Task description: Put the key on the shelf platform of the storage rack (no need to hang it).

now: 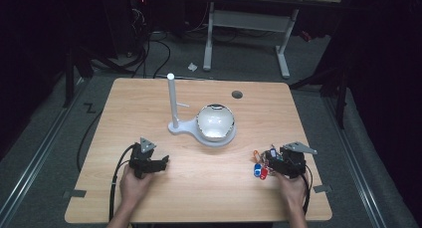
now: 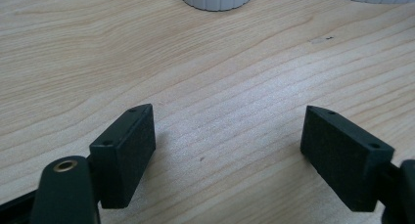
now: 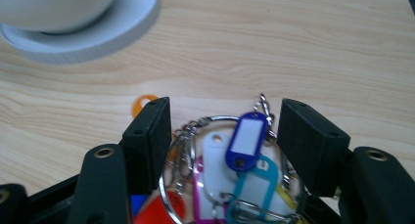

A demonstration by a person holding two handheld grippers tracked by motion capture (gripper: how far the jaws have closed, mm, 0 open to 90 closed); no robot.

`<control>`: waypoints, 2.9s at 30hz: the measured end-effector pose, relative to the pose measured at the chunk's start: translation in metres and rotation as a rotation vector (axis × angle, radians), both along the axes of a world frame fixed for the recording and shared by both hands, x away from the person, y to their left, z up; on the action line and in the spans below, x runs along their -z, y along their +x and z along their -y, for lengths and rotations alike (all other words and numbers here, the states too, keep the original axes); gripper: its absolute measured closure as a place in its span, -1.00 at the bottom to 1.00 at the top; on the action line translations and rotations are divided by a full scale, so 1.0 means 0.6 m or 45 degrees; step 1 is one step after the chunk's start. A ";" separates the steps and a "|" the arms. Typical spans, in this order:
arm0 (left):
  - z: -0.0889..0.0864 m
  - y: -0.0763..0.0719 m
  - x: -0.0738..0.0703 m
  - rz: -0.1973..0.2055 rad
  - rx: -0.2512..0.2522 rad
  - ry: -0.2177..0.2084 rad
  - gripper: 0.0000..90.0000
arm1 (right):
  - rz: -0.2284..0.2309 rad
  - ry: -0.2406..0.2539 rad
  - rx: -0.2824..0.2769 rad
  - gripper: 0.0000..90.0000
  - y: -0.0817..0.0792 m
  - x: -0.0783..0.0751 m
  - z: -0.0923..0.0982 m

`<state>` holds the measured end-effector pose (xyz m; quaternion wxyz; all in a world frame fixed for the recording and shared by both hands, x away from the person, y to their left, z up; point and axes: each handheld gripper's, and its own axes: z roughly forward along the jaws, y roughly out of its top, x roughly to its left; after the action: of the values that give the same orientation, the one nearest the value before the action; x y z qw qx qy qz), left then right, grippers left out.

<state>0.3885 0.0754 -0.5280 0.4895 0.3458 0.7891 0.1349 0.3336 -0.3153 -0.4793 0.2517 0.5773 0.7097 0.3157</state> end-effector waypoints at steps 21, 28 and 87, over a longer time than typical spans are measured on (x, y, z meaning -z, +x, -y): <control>0.000 0.000 0.000 0.000 -0.001 -0.001 -0.53 | -0.130 -0.060 0.027 -0.07 0.013 0.051 0.013; 0.000 0.000 0.000 0.000 0.000 0.000 -0.53 | -0.145 -0.076 -0.021 0.35 0.013 0.048 0.010; -0.001 -0.001 0.000 -0.004 0.009 0.001 -0.53 | 0.082 -0.022 -0.206 0.99 -0.001 -0.088 -0.001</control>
<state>0.3877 0.0762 -0.5278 0.4887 0.3488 0.7886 0.1329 0.3330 -0.3150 -0.4267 0.2530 0.5056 0.7483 0.3470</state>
